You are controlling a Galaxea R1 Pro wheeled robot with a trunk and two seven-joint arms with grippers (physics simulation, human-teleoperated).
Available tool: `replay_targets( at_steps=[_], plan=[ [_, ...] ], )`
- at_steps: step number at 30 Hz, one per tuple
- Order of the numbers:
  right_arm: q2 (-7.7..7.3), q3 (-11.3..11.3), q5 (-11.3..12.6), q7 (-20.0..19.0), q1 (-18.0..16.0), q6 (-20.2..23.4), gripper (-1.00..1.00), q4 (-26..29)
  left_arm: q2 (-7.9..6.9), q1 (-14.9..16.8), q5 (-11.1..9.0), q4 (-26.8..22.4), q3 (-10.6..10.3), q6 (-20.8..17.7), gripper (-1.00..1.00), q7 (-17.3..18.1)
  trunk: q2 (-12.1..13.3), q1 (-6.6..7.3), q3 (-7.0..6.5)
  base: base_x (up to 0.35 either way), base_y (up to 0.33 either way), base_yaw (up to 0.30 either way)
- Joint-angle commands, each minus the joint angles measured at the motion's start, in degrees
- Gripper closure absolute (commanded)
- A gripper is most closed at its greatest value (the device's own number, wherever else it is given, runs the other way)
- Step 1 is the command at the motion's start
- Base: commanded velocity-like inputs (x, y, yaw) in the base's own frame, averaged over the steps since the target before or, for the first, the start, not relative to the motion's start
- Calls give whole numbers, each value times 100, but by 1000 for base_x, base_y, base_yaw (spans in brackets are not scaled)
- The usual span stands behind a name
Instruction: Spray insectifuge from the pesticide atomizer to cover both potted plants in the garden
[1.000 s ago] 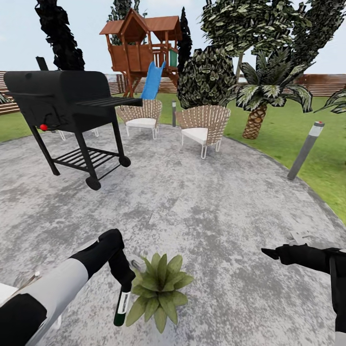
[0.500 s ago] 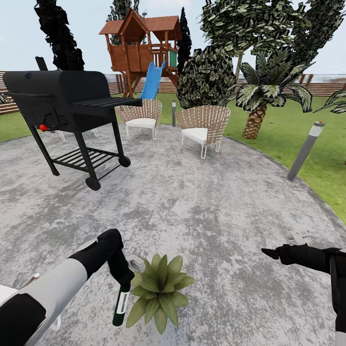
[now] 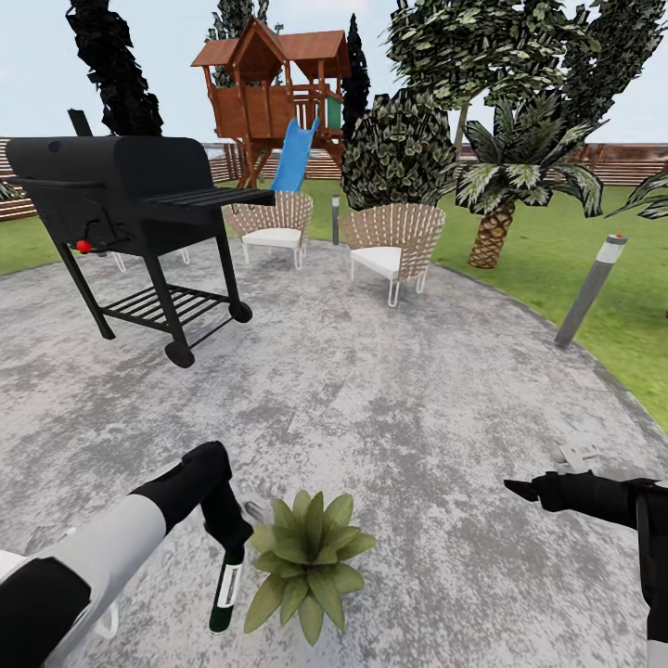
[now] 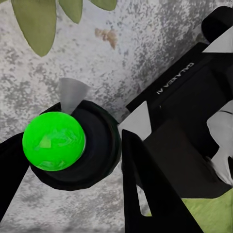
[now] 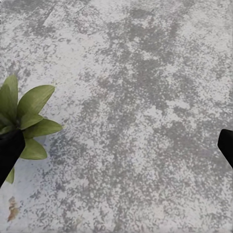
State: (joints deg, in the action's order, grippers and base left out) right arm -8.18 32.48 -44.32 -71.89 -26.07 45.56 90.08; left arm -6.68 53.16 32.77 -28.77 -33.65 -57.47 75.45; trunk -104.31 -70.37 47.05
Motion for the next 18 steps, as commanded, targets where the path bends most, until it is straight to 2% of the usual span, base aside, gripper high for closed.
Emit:
replay_targets(
  at_steps=[1, 14, 15, 18],
  plan=[
    [0, 4, -50, -57, -8, 40, -100, 8, -5, 24, 45, 1, -12, -51, 100, 57, -3, 0, 6, 0, 43, 0],
    [1, 4, -50, -53, -10, 32, -100, 10, 0, 225, 30, 242, 75, -48, 100, 65, -3, 0, 85, 0, 10, 0],
    [1, 9, -50, -61, -10, 35, -100, 10, 67, 239, 19, 249, 87, -36, 100, 50, -3, 0, 86, 0, 0, 0],
    [1, 11, -50, -62, -12, 33, -100, 10, 69, 238, 19, 249, 87, -34, 100, 49, -3, 0, 97, 0, 0, 0]
  ],
)
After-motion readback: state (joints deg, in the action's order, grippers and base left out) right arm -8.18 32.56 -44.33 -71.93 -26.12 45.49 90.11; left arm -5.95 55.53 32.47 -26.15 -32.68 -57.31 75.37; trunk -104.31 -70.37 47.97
